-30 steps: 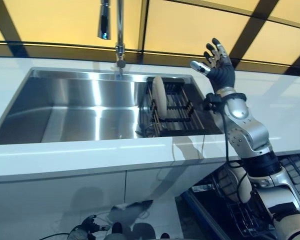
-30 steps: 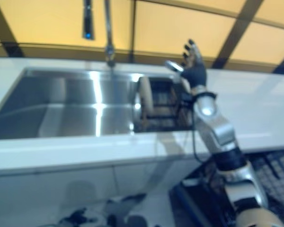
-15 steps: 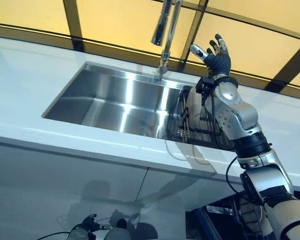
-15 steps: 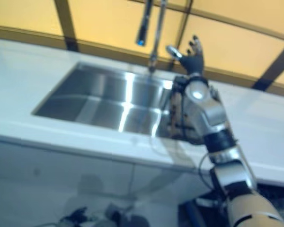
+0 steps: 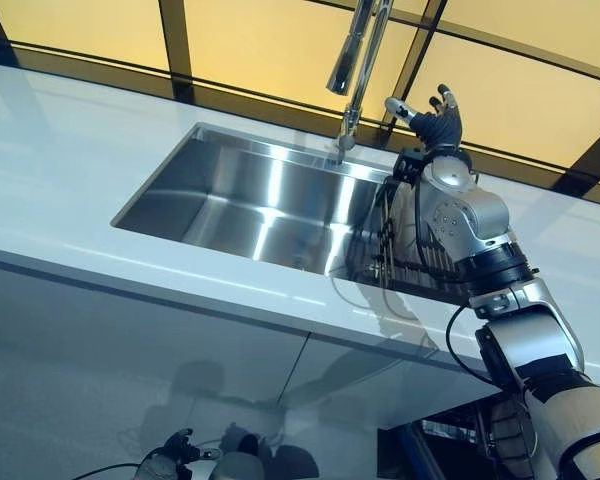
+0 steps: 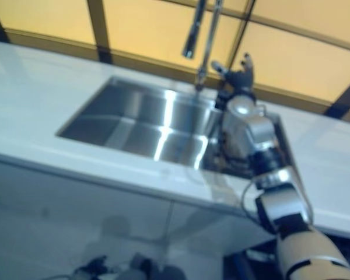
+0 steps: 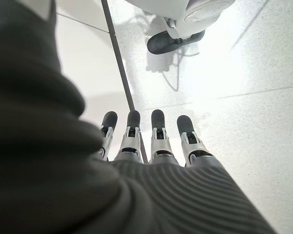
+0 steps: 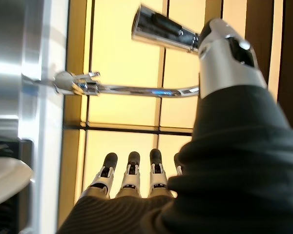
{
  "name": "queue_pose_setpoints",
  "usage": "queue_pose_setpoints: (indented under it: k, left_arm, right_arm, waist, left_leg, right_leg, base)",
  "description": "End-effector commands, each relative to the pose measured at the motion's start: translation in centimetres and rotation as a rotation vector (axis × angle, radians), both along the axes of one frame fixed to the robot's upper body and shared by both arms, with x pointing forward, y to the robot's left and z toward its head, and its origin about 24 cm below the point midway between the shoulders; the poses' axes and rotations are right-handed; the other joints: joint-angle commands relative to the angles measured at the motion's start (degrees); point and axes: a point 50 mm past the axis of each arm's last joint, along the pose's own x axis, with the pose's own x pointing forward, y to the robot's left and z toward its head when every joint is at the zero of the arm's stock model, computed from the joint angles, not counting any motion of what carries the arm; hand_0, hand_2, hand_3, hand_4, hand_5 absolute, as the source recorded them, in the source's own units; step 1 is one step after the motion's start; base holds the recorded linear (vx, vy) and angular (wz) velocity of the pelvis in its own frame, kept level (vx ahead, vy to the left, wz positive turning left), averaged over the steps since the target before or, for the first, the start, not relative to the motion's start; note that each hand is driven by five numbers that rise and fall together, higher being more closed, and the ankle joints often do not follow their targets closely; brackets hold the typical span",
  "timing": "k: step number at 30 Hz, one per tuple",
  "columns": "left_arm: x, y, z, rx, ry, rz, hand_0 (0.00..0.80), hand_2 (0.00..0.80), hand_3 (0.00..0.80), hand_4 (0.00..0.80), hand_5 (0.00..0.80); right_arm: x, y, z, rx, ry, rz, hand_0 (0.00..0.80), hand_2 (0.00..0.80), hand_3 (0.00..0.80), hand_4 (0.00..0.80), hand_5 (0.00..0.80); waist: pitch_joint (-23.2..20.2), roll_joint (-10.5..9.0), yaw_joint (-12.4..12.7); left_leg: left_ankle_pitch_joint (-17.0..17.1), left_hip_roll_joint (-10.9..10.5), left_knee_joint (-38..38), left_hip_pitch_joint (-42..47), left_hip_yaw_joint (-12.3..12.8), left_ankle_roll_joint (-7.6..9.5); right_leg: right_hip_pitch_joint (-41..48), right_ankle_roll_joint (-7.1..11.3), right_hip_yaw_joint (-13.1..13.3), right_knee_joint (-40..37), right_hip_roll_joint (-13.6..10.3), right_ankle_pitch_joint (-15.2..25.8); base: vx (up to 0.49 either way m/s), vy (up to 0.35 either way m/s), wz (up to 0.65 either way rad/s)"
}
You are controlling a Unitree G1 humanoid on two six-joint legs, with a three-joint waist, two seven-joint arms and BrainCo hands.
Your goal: Take plates into dishwasher
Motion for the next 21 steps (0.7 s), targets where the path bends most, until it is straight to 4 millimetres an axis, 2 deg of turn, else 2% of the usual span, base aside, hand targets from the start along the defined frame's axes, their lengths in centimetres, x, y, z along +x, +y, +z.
queue_pose_setpoints:
  k: [1,8,12,16,21]
  left_arm:
    - [1.0,-0.8,0.0,0.007,-0.008,-0.078,0.0,0.0,0.0,0.0,0.0]
    - [1.2,-0.9,0.1,0.005,-0.007,-0.081,0.0,0.0,0.0,0.0,0.0]
    - [1.3,-0.8,0.2,0.007,-0.007,-0.08,0.0,0.0,0.0,0.0,0.0]
    - [1.6,-0.4,0.4,0.013,-0.008,-0.073,0.0,0.0,0.0,0.0,0.0]
    - [1.8,-0.4,0.4,0.012,-0.015,-0.065,0.0,0.0,0.0,0.0,0.0]
  right_arm:
    - [-1.2,-2.6,6.7,-0.127,-0.223,-0.145,0.0,0.0,0.0,0.0,0.0]
    - [-1.1,-4.5,6.3,-0.169,-0.179,-0.243,0.0,0.0,0.0,0.0,0.0]
    - [-0.7,-5.4,5.5,-0.14,-0.112,-0.227,0.0,0.0,0.0,0.0,0.0]
    - [0.4,-5.0,3.1,-0.104,0.046,-0.063,0.0,0.0,0.0,0.0,0.0]
    - [1.0,-4.6,0.7,-0.078,0.15,0.032,0.0,0.0,0.0,0.0,0.0]
  waist:
    - [-2.4,2.5,3.2]
    - [-2.6,2.49,3.1]
    - [-2.5,2.45,2.9]
    - [-2.3,2.3,2.5]
    - [-2.0,2.33,1.9]
  left_leg:
    - [-4.7,-1.0,-2.8,5.6,1.4,0.67]
    - [-4.9,-1.0,-2.8,5.6,1.4,0.79]
    - [-5.1,-1.0,-2.8,5.7,1.6,0.79]
    - [-5.2,-0.8,-2.8,5.9,1.9,0.85]
    - [-5.3,-0.7,-2.8,6.0,2.4,0.86]
  right_leg:
    - [-3.1,0.67,0.0,9.8,-0.3,0.9]
    - [-3.4,0.72,0.2,9.9,-0.2,0.6]
    - [-3.6,0.8,0.4,10.3,-0.4,0.6]
    - [-4.3,0.79,0.7,11.1,-0.5,0.6]
    - [-4.7,0.79,1.1,11.6,-0.5,0.4]
  base:
    - [0.018,0.007,0.09]
    - [0.002,0.003,0.03]
    - [0.002,0.001,0.07]
    - [0.006,-0.009,0.04]
    - [0.0,0.0,0.0]
